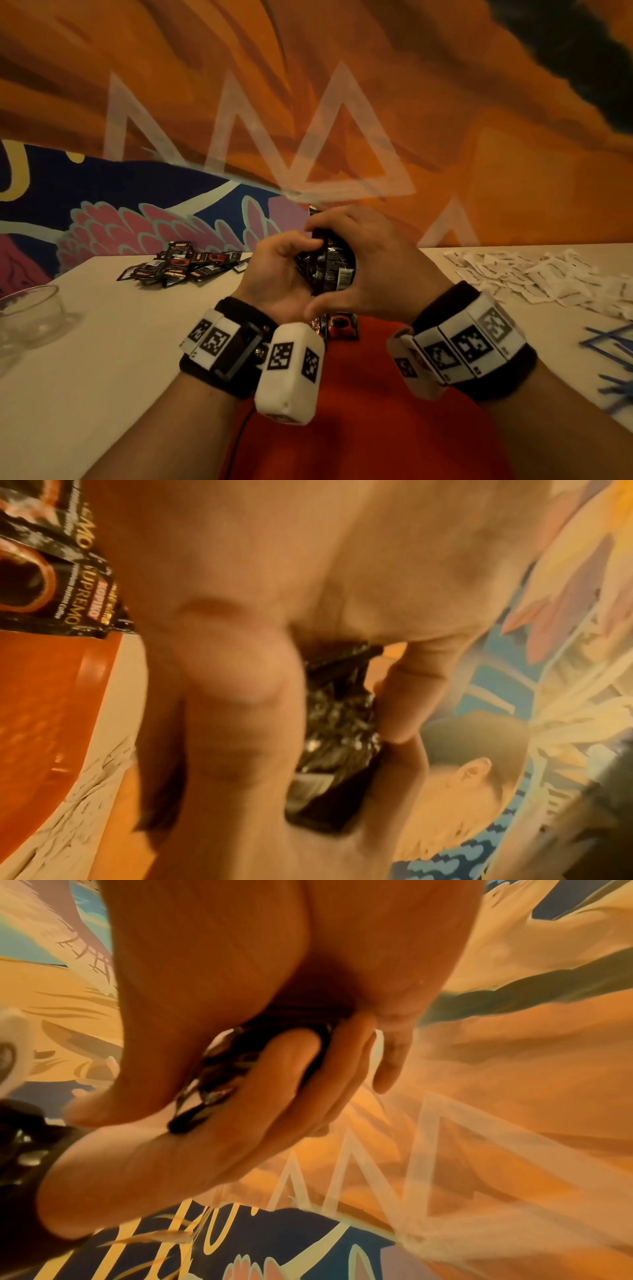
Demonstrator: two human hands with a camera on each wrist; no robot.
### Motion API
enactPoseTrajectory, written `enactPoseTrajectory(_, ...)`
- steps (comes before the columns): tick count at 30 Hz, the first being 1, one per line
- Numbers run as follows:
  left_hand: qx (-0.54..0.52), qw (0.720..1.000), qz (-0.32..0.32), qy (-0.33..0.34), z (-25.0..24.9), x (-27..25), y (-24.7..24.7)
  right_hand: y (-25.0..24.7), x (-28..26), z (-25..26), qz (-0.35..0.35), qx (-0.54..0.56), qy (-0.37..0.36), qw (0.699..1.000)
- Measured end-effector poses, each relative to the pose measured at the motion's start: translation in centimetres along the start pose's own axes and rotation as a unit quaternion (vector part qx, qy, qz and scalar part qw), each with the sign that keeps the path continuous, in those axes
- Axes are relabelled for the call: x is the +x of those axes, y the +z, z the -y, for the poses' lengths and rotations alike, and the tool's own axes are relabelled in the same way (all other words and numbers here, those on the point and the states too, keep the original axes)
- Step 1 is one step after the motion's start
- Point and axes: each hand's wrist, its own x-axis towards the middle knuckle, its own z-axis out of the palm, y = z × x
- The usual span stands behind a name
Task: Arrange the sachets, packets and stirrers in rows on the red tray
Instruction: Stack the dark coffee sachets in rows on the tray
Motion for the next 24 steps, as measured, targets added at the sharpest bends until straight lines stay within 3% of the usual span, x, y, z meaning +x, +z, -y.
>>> enactPoseTrajectory(4,0.004,1.000,-0.015,0.008,0.2,0.2,1.3,-0.3,-0.1,-0.3,-0.023,-0.025,-0.001,0.999)
enactPoseTrajectory(12,0.020,0.999,0.025,0.006,0.1,0.2,2.0,-0.6,-0.4,0.6,-0.108,0.060,-0.026,0.992)
enactPoseTrajectory(19,0.075,0.997,-0.019,0.009,0.7,0.6,2.1,-1.2,-0.4,-0.1,-0.015,0.048,0.004,0.999)
enactPoseTrajectory(24,0.071,0.997,0.008,-0.012,0.2,0.1,2.3,-1.5,-0.4,0.4,-0.032,0.056,0.014,0.998)
